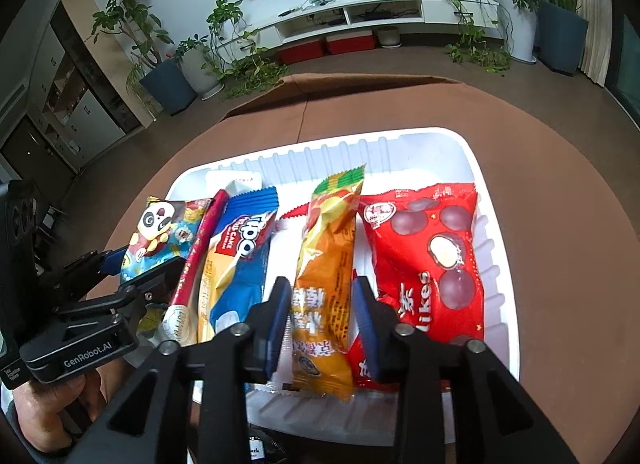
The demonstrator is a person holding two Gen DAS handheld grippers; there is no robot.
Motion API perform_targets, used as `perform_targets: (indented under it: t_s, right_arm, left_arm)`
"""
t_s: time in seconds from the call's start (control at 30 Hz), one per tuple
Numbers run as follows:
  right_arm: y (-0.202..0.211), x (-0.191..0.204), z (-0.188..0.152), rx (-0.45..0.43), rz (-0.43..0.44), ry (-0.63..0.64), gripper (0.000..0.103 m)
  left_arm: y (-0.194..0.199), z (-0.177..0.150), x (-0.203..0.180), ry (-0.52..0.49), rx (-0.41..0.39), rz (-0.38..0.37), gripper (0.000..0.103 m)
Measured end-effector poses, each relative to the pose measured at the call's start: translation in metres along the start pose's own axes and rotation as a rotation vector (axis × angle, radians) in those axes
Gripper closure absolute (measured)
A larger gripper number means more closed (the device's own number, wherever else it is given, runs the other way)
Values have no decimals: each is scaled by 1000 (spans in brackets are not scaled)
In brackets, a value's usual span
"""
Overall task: Organize snacks
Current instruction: 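Carry the panda bag and orange bar into the white tray, then open both grippers to release the packets into the tray, then move both grippers back over the remaining snack packets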
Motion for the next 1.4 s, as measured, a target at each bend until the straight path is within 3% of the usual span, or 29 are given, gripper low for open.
perform_targets:
  t_s: [0.33,0.47,0.63,0.77,1.07,1.4]
  right_arm:
    - [31,7,6,-64,-19,34,41]
    - [51,8,5,-103,-19,34,32]
    - [70,11,-1,-125,2,17,21]
    - [85,13,-14,-141,15,14,18]
    - [123,15,-71,-165,44,7,13]
    - [142,20,-149,-150,47,-12,13]
  left_arm:
    - [37,-1,2,6,-56,-1,26]
    - [56,-5,2,8,-79,-6,15]
    - [89,-25,-4,10,-97,-12,2]
    - [119,-43,-6,-9,-138,6,1]
    - [178,-112,-8,65,-135,-28,0]
    - [187,-231,-41,173,41,-92,0]
Point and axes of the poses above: each gripper's, at about its wrist camera, not at the fingertips, and y roughly against the way its jaws point, x to its left, z to its top, the point moved 10 cm from there along -y, roughly the way its jaws point, and after that the axes turned 5 degrees about y, right-handed, at the moved point
